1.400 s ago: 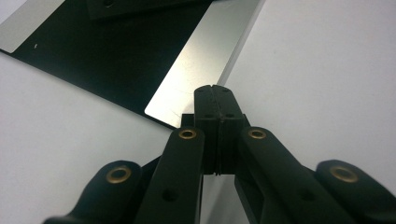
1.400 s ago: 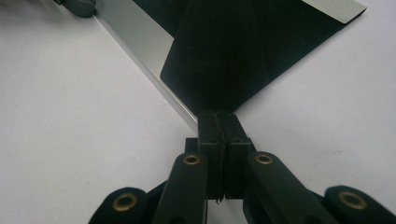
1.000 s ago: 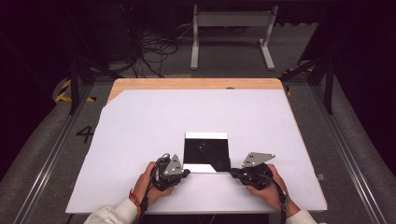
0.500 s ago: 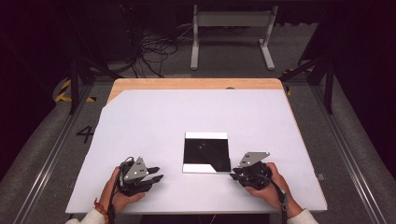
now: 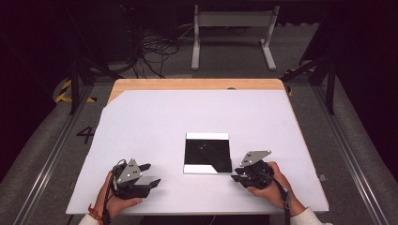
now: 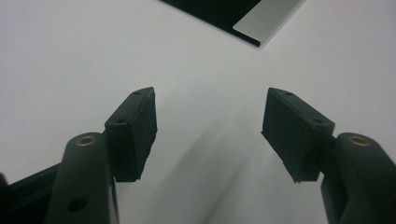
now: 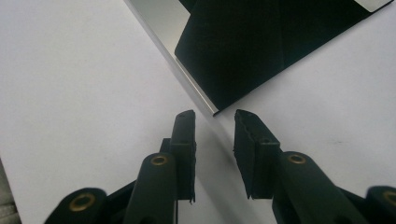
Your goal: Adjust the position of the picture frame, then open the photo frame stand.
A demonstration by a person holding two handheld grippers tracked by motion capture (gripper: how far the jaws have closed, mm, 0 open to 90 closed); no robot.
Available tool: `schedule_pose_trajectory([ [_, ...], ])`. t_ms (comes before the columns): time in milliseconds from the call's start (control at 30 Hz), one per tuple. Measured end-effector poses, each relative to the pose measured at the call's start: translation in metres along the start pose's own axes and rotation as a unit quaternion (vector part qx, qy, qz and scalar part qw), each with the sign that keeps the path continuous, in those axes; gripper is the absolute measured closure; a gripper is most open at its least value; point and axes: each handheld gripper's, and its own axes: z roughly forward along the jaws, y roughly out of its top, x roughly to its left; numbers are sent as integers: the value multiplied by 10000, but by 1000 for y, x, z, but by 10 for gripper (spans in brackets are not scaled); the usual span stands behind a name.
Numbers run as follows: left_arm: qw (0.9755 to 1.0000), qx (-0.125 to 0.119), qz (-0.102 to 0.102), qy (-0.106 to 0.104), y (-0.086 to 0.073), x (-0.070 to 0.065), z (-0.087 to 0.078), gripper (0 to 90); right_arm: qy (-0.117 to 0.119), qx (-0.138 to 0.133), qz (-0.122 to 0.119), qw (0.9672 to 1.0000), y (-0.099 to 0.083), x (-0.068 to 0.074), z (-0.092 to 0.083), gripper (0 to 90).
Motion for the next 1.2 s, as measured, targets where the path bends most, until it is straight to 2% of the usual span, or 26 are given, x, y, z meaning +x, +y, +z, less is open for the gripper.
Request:
schedule_pose_trajectory([
  [200,10000,46,31,-3,-2,1,3,275,95,4,-57,9999,1,0,3,684],
  [267,9997,218,25,130,-2,1,7,268,69,15,-81,9999,0,-1,3,683],
  [367,9995,289,10,112,-4,0,9,254,73,14,-92,9999,-1,-2,3,681],
  [633,9996,281,-9,31,-4,-1,10,228,49,87,-156,9998,1,-1,4,680],
  [767,9996,266,-45,55,-3,0,10,215,108,157,-174,9997,4,-1,5,645],
  [933,9995,308,-56,56,-4,-2,10,203,199,336,-238,9990,10,-4,6,661],
  [1067,9995,301,-44,32,-2,-2,12,199,169,633,-272,9975,17,-2,8,663],
  [1200,9993,356,-52,-30,-1,-1,16,196,157,761,-274,9966,22,-2,9,670],
])
